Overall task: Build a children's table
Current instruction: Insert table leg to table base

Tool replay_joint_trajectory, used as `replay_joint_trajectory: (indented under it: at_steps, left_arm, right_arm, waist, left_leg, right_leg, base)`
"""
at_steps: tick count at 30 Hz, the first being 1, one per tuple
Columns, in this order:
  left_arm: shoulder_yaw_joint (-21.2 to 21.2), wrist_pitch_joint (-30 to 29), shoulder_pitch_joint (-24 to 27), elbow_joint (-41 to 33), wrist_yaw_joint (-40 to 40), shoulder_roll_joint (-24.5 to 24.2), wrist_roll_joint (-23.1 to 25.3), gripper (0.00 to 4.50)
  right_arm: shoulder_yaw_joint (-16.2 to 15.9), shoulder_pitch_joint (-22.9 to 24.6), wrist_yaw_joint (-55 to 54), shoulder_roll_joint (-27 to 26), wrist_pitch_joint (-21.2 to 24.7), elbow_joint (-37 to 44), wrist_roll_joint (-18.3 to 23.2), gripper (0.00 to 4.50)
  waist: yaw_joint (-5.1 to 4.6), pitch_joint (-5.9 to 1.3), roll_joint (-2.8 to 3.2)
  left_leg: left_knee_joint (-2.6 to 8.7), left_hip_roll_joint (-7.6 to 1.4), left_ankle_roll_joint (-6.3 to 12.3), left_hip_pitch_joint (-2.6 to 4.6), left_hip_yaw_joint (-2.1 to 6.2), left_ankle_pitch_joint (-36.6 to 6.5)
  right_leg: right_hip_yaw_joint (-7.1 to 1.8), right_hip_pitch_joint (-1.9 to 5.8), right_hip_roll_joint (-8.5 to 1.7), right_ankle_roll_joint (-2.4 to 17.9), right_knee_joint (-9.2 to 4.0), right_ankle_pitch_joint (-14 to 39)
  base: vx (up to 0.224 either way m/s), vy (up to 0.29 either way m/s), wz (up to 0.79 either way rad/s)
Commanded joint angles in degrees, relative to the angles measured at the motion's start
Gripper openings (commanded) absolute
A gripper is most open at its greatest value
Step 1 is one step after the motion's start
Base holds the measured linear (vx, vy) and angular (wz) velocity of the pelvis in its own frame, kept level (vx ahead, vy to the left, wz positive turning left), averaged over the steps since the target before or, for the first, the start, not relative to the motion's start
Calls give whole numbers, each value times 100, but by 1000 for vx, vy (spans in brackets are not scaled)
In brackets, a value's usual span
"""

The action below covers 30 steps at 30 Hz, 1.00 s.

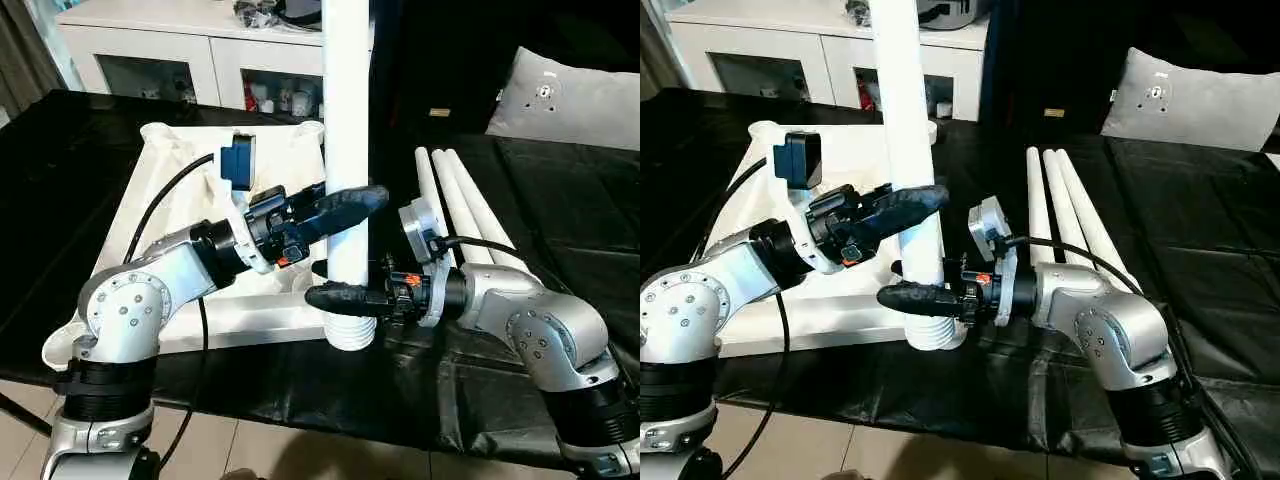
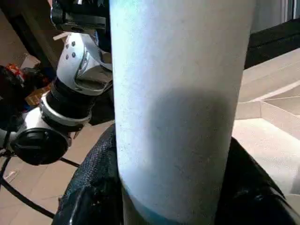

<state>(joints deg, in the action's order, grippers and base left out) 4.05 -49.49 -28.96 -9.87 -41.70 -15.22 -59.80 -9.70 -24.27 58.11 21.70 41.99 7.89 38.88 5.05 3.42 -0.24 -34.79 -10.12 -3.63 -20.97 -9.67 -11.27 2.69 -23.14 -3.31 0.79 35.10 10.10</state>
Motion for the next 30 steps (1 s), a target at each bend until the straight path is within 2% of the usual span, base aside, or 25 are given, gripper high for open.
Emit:
replay_joint_trajectory:
  at_steps: [1,5,7,8,23,25,26,28,29,30]
  left_arm:
    - [-33,34,26,-35,-72,-28,42,257]
    - [-22,91,18,10,-61,-24,76,212]
    - [-17,95,13,17,-63,-19,76,209]
    - [-4,98,4,30,-68,-9,80,200]
    - [214,178,-155,206,182,92,57,191]
    - [260,180,-203,261,333,120,70,191]
    - [274,176,-222,283,386,128,75,191]
    - [276,177,-229,292,418,135,80,191]
    - [270,218,-266,342,509,133,175,191]
    - [278,231,-293,378,574,138,215,191]
  right_arm:
    - [91,-2,-28,48,-87,21,-28,193]
    - [98,-11,-44,34,-114,14,-41,193]
    - [103,-14,-46,28,-120,8,-41,193]
    - [109,-19,-51,19,-133,-1,-50,193]
    - [170,-94,-359,-94,-394,-215,-338,192]
    - [286,-150,-609,-214,-429,-326,-382,192]
    - [345,-176,-722,-266,-436,-374,-393,248]
    - [382,-185,-786,-293,-445,-401,-398,262]
    - [584,-270,-1038,-429,-447,-555,-327,268]
    - [649,-300,-1103,-466,-449,-601,-295,268]
  waist:
    - [0,-401,15]
    - [-2,-406,21]
    - [-5,-406,7]
    - [3,-406,31]
    - [0,-410,28]
    - [-6,-415,37]
    - [-14,-409,39]
    - [-6,-413,25]
    - [-14,-405,27]
    - [-20,-415,29]
  left_leg:
    - [376,-211,-20,33,55,-730]
    - [379,-218,-19,33,61,-710]
    - [377,-217,-11,33,57,-713]
    - [375,-216,-18,34,58,-707]
    - [375,-212,-34,32,60,-725]
    - [373,-214,-37,31,61,-709]
    - [375,-208,-52,31,60,-720]
    - [378,-216,-70,33,64,-722]
    - [376,-204,-71,26,56,-705]
    - [375,-198,-85,36,57,-727]
  right_leg:
    - [-239,317,-369,837,-423,1562]
    - [-237,320,-366,872,-411,1461]
    - [-238,322,-368,871,-415,1455]
    - [-240,319,-372,888,-408,1453]
    - [-236,328,-369,911,-405,1400]
    - [-235,324,-369,924,-397,1356]
    - [-232,313,-364,940,-400,1364]
    - [-234,329,-374,918,-394,1399]
    - [-236,320,-363,898,-406,1403]
    - [-231,316,-366,884,-411,1449]
  base:
    - [0,0,0]
    - [0,0,0]
    - [0,0,0]
    - [0,0,0]
    - [0,0,0]
    - [0,0,0]
    - [0,0,0]
    - [0,0,0]
    - [0,0,0]
    - [0,0,0]
